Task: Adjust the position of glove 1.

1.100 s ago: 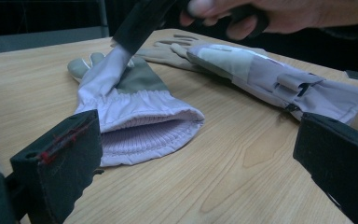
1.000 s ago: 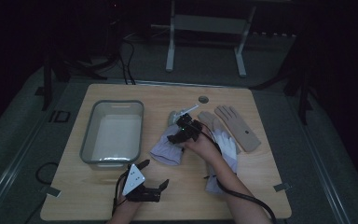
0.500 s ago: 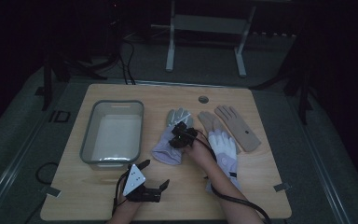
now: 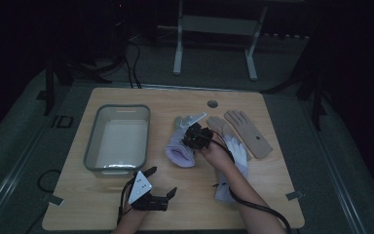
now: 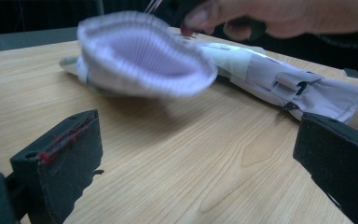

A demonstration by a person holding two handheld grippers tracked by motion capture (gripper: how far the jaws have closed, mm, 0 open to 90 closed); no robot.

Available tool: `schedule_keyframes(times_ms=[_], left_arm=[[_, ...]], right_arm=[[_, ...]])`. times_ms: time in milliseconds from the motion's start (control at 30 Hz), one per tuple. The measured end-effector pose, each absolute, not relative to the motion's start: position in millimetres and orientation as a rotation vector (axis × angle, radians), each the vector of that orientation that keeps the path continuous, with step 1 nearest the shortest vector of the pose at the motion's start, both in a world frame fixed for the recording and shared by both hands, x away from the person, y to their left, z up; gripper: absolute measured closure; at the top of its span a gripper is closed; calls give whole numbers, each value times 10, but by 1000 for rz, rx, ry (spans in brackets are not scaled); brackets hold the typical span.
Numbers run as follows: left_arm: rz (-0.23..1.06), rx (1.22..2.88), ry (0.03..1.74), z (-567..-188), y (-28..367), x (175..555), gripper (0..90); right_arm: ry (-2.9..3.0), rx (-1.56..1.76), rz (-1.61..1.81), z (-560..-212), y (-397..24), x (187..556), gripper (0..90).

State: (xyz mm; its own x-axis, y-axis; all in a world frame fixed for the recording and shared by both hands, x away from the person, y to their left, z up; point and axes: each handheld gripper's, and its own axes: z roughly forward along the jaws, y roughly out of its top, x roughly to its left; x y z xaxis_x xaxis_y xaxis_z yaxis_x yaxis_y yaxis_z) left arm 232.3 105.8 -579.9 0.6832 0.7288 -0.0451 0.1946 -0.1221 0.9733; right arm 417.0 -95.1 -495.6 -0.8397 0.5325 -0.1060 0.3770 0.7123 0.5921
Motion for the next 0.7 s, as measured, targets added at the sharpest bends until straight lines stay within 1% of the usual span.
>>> schedule_keyframes(times_ms=[200, 367, 500, 700], left_arm=[[547, 1668, 758, -5798, 1058, 2320, 16], [548, 1663, 759, -5799, 1056, 2316, 16], [547, 1666, 757, -5798, 1061, 2317, 16], [547, 1664, 759, -5799, 1058, 2317, 16]], right_arm=[[2620, 506, 840, -4747, -1051, 4012, 872], [2610, 395, 818, -4683, -1156, 3891, 871], [2621, 355, 801, -4754, -1239, 3835, 871], [2660, 357, 748, -5023, -1264, 3874, 869]])
